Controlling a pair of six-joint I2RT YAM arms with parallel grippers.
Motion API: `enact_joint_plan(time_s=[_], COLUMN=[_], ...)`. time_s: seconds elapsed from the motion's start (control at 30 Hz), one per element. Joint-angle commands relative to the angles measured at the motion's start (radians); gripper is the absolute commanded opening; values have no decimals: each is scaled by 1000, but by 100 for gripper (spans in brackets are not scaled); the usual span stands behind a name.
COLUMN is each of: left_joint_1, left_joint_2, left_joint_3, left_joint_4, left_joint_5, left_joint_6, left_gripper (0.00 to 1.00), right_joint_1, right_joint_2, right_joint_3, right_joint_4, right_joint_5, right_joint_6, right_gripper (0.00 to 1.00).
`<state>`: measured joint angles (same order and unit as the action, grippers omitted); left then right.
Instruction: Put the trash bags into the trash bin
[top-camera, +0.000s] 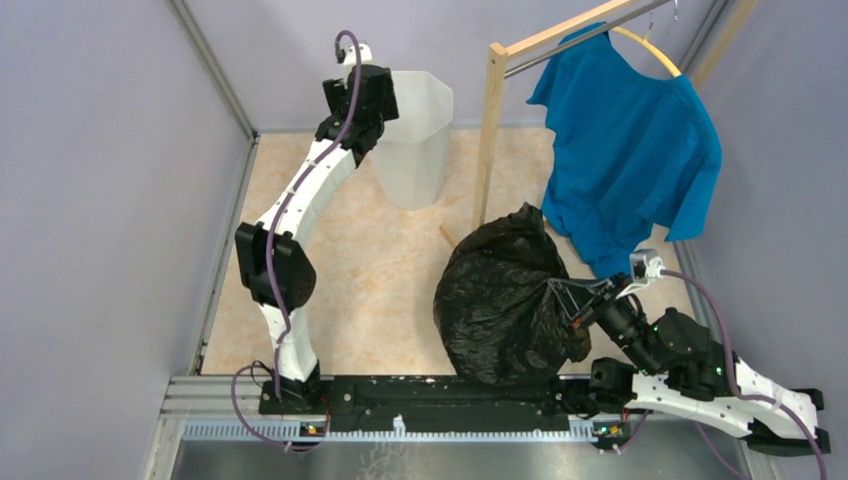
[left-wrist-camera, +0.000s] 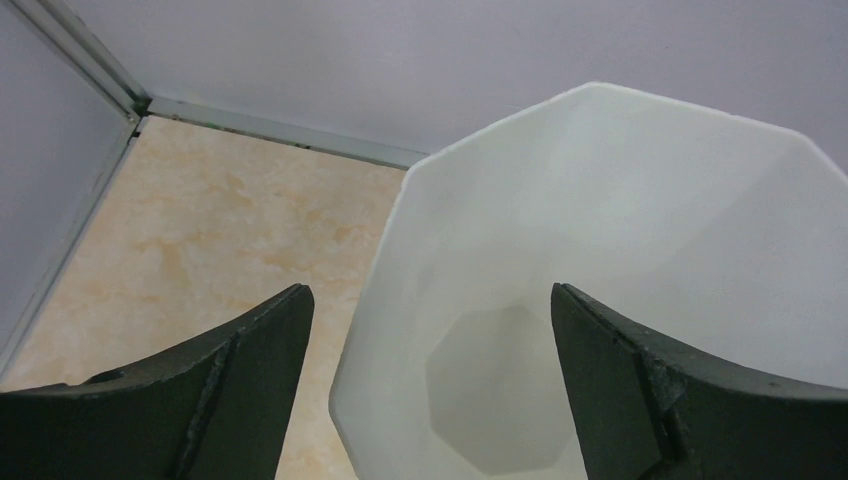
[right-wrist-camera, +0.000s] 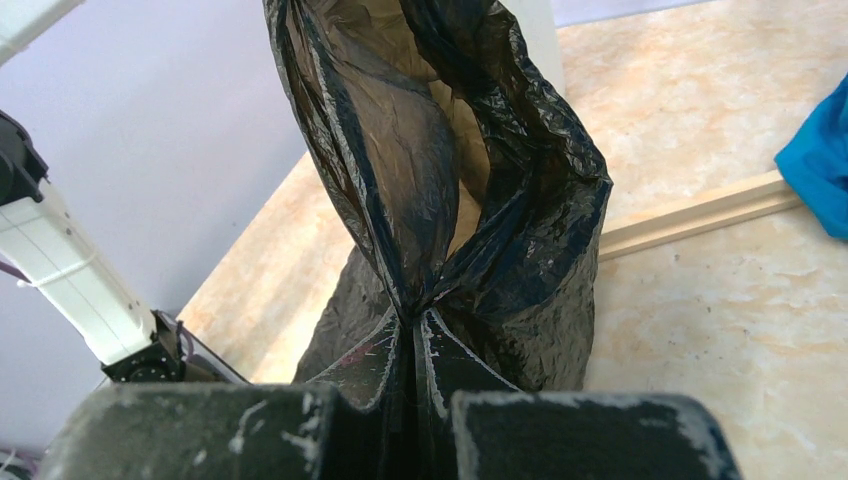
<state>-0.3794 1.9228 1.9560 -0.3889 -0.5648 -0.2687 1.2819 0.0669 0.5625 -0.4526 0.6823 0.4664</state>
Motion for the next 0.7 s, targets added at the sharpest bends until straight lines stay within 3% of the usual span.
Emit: enact_joint_plan(time_s=[0.0, 0.3, 0.43, 0.67], left_joint_1=[3, 4, 16, 20], left_joint_2=[8, -10, -28, -160], left_joint_3=[-6, -51, -61, -132], left_joint_4=[38, 36, 21, -24], left_joint_5=[-67, -23, -12, 15], left_joint_6=[45, 92, 98, 109], left_gripper=[84, 47, 22, 4], right_joint_1=[3, 2, 3, 2], right_joint_2=[4, 20, 22, 53], right_joint_3=[-5, 1, 16, 59], right_joint_4=[8, 1, -10, -38], right_joint_5=[26, 17, 7, -20], right_joint_6=[-17, -12, 2, 35], right_gripper=[0, 0, 0, 0])
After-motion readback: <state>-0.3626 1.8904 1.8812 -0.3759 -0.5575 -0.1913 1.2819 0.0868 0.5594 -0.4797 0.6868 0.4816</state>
